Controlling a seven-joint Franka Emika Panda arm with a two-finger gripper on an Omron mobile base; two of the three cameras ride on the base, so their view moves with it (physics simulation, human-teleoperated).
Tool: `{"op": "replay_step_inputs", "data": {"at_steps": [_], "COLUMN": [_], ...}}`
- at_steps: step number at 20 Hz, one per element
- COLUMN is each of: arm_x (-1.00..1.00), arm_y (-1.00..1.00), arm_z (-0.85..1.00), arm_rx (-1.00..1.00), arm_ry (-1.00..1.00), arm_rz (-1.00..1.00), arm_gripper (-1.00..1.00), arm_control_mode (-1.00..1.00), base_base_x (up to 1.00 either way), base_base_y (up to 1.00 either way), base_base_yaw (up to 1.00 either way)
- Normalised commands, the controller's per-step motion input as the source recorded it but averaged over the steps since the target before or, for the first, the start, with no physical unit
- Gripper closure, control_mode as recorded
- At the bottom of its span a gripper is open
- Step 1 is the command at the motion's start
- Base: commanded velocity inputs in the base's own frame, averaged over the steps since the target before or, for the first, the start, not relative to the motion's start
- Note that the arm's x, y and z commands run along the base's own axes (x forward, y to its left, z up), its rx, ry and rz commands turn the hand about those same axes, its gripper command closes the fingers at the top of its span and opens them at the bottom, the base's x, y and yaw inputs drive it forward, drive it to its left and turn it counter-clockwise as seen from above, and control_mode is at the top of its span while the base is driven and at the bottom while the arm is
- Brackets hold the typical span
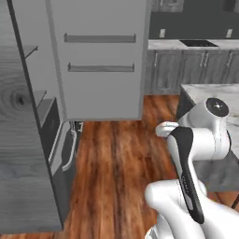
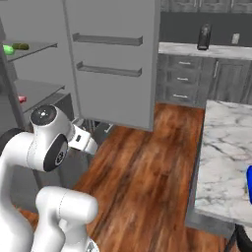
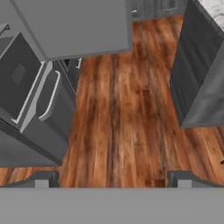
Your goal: Gather the corn and cucumber from the fridge and place them on a tray on the dining counter. Then gather the steak and fish from the fridge and place them on the other tray.
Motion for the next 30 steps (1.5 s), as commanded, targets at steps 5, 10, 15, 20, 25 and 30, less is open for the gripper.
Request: {"op": "replay_step_inputs", "data": {"at_steps": [5,10,15,20,25,30], "arm_x": [0.0,0.0,0.0,0.0,0.0,0.0], "arm_y": [0.0,0.0,0.0,0.0,0.0,0.0], "arm_z": [0.0,0.0,0.0,0.0,0.0,0.0], "arm_rx": [0.0,0.0,0.0,0.0,0.0,0.0], "arm_ry": [0.0,0.0,0.0,0.0,0.0,0.0], "arm_rz": [0.0,0.0,0.0,0.0,0.0,0.0], "arm_gripper": [-1.0,-1.0,-1.0,-1.0,-1.0,-1.0], "arm_control_mode": [1.0,1.0,1.0,1.0,1.0,1.0], "base_base_x": [0.83,0.79,0.72,0.55,0.52,0.45], "base_base_y": [0.23,0.07,0.0,0.0,0.0,0.0], "base_base_yaw": [0.45,0.48,0.48,0.48,0.48,0.46]}}
